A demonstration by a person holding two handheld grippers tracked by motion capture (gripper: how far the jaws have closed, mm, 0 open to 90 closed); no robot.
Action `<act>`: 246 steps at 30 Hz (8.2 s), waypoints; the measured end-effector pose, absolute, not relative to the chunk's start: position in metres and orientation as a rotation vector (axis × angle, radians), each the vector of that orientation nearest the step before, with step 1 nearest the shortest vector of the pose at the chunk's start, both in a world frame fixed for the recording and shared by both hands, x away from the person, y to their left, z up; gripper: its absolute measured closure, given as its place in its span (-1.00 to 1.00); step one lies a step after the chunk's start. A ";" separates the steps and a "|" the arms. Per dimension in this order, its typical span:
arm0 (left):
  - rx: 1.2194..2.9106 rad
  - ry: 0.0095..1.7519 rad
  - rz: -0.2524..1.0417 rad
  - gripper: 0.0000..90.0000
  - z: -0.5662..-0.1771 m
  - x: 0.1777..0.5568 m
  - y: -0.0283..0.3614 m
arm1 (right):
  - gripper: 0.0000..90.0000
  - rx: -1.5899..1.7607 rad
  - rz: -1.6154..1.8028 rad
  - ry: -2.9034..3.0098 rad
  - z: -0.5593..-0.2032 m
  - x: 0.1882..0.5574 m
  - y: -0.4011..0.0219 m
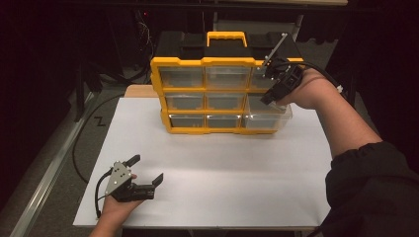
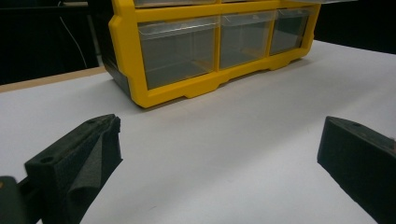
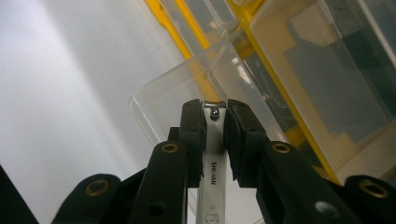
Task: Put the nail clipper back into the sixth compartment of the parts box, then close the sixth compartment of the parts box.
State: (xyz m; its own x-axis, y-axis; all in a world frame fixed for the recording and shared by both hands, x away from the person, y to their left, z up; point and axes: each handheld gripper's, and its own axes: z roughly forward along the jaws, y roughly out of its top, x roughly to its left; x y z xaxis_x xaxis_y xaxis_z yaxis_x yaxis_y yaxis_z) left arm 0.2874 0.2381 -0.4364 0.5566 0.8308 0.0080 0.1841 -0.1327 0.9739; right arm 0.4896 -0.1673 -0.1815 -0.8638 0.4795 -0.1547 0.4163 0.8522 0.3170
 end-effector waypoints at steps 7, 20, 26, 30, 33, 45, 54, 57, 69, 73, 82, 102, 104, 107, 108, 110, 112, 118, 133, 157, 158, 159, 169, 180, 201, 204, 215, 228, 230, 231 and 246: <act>1.641 0.871 0.700 -0.99 -0.437 0.288 0.238 | 0.77 0.658 0.405 2.811 -0.182 0.492 -0.164; 1.649 0.865 0.700 -0.99 -0.438 0.289 0.237 | 0.77 0.644 0.389 2.805 -0.189 0.495 -0.162; 1.659 0.859 0.696 -0.99 -0.438 0.290 0.237 | 0.77 0.623 0.373 2.803 -0.194 0.496 -0.161; 1.658 0.860 0.697 -0.99 -0.438 0.290 0.237 | 0.77 0.616 0.367 2.810 -0.199 0.497 -0.161; 1.658 0.860 0.697 -0.99 -0.438 0.290 0.237 | 0.77 0.600 0.360 2.809 -0.202 0.497 -0.160; 1.664 0.860 0.694 -0.99 -0.439 0.290 0.237 | 0.77 0.593 0.380 2.779 -0.201 0.497 -0.159; 1.668 0.860 0.691 -0.99 -0.439 0.290 0.237 | 0.77 0.578 0.363 2.785 -0.204 0.499 -0.159; 1.670 0.859 0.692 -0.99 -0.439 0.290 0.237 | 0.77 0.579 0.365 2.789 -0.204 0.499 -0.158; 1.676 0.855 0.693 -0.99 -0.440 0.290 0.236 | 0.61 0.600 0.356 2.800 -0.214 0.502 -0.158; 1.676 0.854 0.690 -0.99 -0.440 0.290 0.236 | 0.33 0.611 0.390 2.789 -0.206 0.499 -0.160; 1.678 0.856 0.686 -0.99 -0.440 0.290 0.235 | 0.16 0.653 0.400 2.802 -0.198 0.481 -0.168; 1.677 0.849 0.680 -0.99 -0.439 0.289 0.233 | -0.06 0.709 0.421 2.826 -0.214 0.428 -0.197; 1.678 0.849 0.680 -0.99 -0.439 0.289 0.232 | -0.08 0.728 0.421 2.826 -0.217 0.424 -0.200; 1.678 0.849 0.680 -0.99 -0.439 0.289 0.232 | -0.13 0.729 0.432 2.830 -0.222 0.422 -0.202; 1.679 0.848 0.681 -0.99 -0.440 0.289 0.232 | -0.16 0.728 0.431 2.831 -0.225 0.420 -0.203; 1.682 0.848 0.681 -0.99 -0.440 0.289 0.232 | -0.21 0.736 0.424 2.837 -0.229 0.418 -0.203; 1.680 0.849 0.680 -0.99 -0.440 0.290 0.232 | -0.31 0.736 0.415 2.840 -0.235 0.417 -0.202; 1.679 0.851 0.680 -0.99 -0.440 0.290 0.233 | -0.47 0.749 0.409 2.861 -0.253 0.413 -0.200; 1.673 0.852 0.678 -0.99 -0.440 0.289 0.233 | -0.80 0.783 0.402 2.904 -0.307 0.410 -0.193; 1.678 0.858 0.675 -0.99 -0.439 0.289 0.233 | -0.98 0.858 0.400 2.881 -0.394 0.406 -0.184; 1.679 0.856 0.675 -0.99 -0.439 0.288 0.233 | -0.98 0.857 0.403 2.879 -0.396 0.406 -0.183; 1.677 0.855 0.676 -0.99 -0.439 0.288 0.233 | -0.98 0.854 0.408 2.873 -0.398 0.406 -0.183; 1.676 0.864 0.679 -0.99 -0.439 0.288 0.234 | -0.98 0.877 0.505 2.806 -0.405 0.402 -0.184; 1.671 0.872 0.672 -0.99 -0.439 0.289 0.233 | -0.98 0.886 0.751 2.663 -0.405 0.394 -0.190; 1.662 0.909 0.666 -0.99 -0.439 0.292 0.234 | -0.98 0.968 1.262 2.283 -0.407 0.370 -0.206; 1.664 0.909 0.666 -0.99 -0.439 0.291 0.235 | -0.98 0.957 1.299 2.237 -0.408 0.366 -0.205; 1.654 0.921 0.659 -0.99 -0.440 0.291 0.232 | -0.98 0.983 1.365 2.118 -0.417 0.352 -0.217; 1.668 0.912 0.651 -0.99 -0.442 0.295 0.230 | -0.98 0.993 1.360 2.086 -0.419 0.347 -0.220; 1.655 0.916 0.652 -0.99 -0.441 0.294 0.230 | -0.98 0.999 1.363 2.082 -0.420 0.347 -0.221; 1.654 0.916 0.651 -0.99 -0.441 0.293 0.230 | -0.98 1.003 1.360 2.086 -0.420 0.347 -0.221; 1.655 0.908 0.665 -0.99 -0.439 0.292 0.232 | -0.57 0.997 1.339 2.069 -0.420 0.345 -0.224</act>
